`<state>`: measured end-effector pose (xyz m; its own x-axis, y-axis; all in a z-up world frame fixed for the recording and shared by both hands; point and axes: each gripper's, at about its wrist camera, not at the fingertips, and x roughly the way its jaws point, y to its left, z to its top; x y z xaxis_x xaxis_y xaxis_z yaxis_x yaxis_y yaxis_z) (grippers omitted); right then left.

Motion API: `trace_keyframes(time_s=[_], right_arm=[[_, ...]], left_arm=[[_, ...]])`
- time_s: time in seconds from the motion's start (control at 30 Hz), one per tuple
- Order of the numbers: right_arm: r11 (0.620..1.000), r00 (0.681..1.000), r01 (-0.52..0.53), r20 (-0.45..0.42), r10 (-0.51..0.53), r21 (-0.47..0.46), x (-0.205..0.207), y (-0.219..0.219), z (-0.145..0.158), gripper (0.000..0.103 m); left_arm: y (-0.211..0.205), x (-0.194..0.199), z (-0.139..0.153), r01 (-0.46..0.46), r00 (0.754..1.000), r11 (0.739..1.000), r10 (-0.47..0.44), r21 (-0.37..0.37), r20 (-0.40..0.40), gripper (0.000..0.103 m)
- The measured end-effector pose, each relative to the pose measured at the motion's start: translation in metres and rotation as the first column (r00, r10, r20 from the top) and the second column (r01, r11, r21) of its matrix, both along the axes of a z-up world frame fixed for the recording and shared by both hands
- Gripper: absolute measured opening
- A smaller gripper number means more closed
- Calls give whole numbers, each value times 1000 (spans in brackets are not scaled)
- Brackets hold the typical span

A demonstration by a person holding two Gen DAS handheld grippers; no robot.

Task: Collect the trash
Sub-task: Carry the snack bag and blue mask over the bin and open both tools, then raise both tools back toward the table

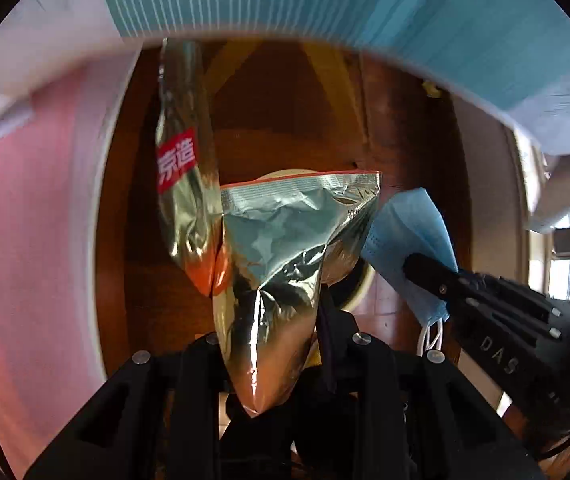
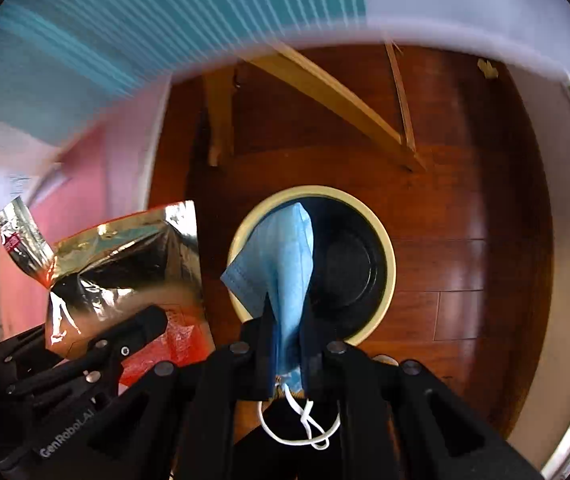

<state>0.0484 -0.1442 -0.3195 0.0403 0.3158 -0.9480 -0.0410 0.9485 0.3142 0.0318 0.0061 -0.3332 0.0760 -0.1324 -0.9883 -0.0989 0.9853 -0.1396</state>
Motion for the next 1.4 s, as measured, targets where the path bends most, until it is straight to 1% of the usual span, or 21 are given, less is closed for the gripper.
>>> trace_keyframes(time_s=[0.07, 0.13, 0.17, 0.2, 0.23, 0.27, 0.3, 0.37, 0.4, 0.43, 0.5, 0.53, 0.7, 0.8, 0.87, 1.13, 1.4], right_arm=[[1000, 1000, 27, 0, -27, -16, 1, 1, -38, 11], [998, 998, 58, 13, -58, -32, 4, 3, -70, 12], [997, 997, 75, 11, -75, -35, 6, 2, -84, 12], [995, 996, 91, 14, -91, -41, 7, 2, -97, 12], [994, 995, 98, 14, -98, -51, 8, 4, -107, 20], [993, 995, 102, 8, -102, -65, 10, 5, -116, 31], [992, 994, 107, 1, -107, -74, 12, 5, -123, 36], [991, 993, 114, -1, -115, -76, 14, 5, -134, 54], [990, 993, 115, 3, -115, -79, 15, 6, -136, 58], [990, 994, 112, 8, -112, -82, 14, 7, -137, 60], [990, 994, 112, 16, -111, -88, 14, 6, -134, 60], [989, 994, 114, 15, -113, -92, 13, 5, -133, 60], [985, 990, 139, 3, -140, -98, 9, -3, -126, 60], [983, 987, 159, -7, -160, -95, 4, -8, -108, 60], [981, 985, 168, -11, -170, -93, 0, -10, -90, 60], [983, 988, 158, 18, -157, -92, -11, -13, 4, 60], [983, 986, 159, 58, -155, -86, -21, -14, 111, 60]], left_arm=[[4, 7, -38, -18, 1000, 1000, 18, 7, -5, 26], [7, 13, -70, -27, 1000, 999, 28, 25, -8, 27], [8, 14, -82, -31, 999, 999, 31, 33, -10, 30], [9, 16, -94, -35, 999, 999, 35, 41, -12, 37], [11, 18, -107, -39, 999, 998, 39, 50, -13, 41], [12, 19, -115, -41, 999, 998, 42, 52, -14, 54], [14, 20, -123, -43, 999, 998, 44, 53, -16, 67], [16, 22, -136, -43, 998, 998, 44, 43, -32, 75], [17, 23, -139, -41, 998, 998, 43, 40, -36, 78], [18, 24, -142, -38, 999, 998, 40, 41, -38, 80], [21, 27, -141, -35, 999, 998, 36, 58, -25, 91], [20, 29, -138, -34, 999, 997, 35, 65, -19, 93], [25, 24, -118, -13, 1000, 996, 13, 90, 3, 94], [24, 17, -92, -4, 1000, 994, 2, 109, 22, 94], [27, 15, -75, -8, 1000, 994, 4, 109, 31, 94], [35, 7, 21, -33, 997, 995, 26, 98, 73, 94], [44, -5, 132, -48, 989, 995, 36, 87, 141, 94]])
